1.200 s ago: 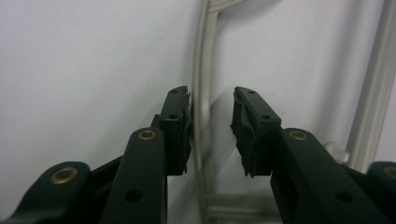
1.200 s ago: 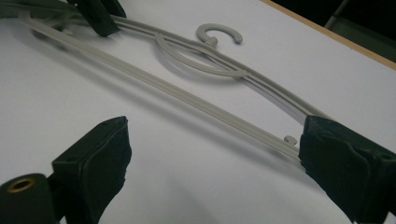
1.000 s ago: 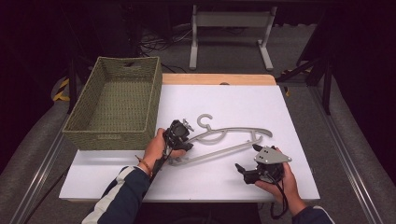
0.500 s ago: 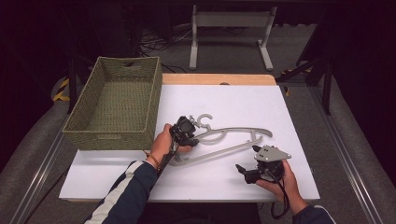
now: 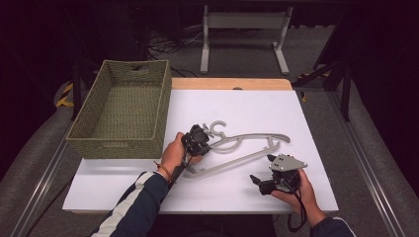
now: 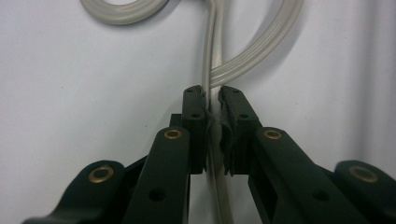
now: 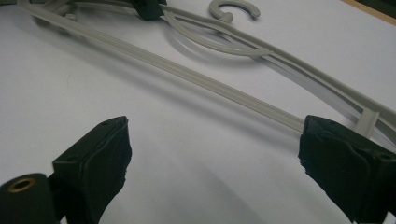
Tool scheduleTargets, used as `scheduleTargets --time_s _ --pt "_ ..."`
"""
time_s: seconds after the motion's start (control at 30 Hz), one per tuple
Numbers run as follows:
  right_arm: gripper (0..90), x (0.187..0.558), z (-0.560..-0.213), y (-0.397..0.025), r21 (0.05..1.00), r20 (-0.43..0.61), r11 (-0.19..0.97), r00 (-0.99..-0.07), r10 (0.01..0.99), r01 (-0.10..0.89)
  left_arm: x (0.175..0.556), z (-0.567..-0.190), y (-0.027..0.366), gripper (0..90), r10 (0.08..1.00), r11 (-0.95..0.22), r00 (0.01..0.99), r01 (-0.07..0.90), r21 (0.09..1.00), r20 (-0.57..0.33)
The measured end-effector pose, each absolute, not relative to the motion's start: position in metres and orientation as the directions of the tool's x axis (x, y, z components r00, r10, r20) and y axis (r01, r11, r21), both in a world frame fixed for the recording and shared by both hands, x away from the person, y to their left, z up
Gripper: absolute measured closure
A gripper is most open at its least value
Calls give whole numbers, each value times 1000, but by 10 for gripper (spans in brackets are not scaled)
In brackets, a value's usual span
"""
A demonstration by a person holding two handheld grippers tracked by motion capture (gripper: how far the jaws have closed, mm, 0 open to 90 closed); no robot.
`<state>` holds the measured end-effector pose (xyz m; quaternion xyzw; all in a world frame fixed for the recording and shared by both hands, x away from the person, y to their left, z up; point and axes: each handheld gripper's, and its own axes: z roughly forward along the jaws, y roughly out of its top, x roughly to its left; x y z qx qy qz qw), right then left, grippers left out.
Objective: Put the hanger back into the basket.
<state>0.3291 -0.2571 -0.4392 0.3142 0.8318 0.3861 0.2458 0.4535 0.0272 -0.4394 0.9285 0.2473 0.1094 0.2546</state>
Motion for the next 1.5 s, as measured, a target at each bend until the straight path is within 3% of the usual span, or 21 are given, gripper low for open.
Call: scheduleTargets --time_s 0.3,0.57,0.8,0.93,1.2,1.5 --pt "86 330 -443 -258 798 -164 508 -694 701 325 446 -436 22 812 526 -737 835 355 575 158" --pt "82 332 -443 -267 816 -168 480 -664 729 321 438 -421 30 811 567 -658 804 313 685 178" --pt "82 333 -443 -266 813 -181 486 -654 734 320 430 -412 34 814 574 -633 791 266 727 211" --pt "82 333 -444 -264 809 -184 495 -662 727 318 431 -411 34 814 566 -643 797 266 718 211" --pt "83 334 -448 -264 797 -177 505 -673 719 330 451 -431 40 810 583 -632 810 396 666 72" --pt "83 334 -450 -262 788 -174 521 -693 699 327 453 -444 36 810 560 -674 827 416 611 55"
